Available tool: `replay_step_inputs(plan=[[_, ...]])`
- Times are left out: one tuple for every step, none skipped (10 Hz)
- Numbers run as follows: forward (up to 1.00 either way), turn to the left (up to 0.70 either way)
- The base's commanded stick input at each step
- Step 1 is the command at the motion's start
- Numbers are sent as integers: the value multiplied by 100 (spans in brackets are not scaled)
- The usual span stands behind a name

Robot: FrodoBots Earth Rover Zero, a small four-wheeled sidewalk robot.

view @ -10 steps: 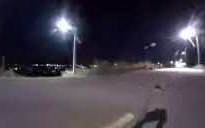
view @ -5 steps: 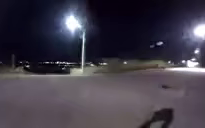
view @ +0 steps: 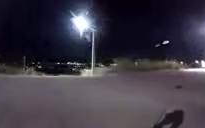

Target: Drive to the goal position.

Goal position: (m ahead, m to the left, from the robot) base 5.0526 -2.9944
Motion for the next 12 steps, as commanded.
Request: replay_step_inputs(plan=[[85, -27], [85, -27], [85, -27], [85, -27], [85, -27], [85, -27], [85, -27], [85, -27], [85, -27], [85, -24], [85, -15], [85, -6]])
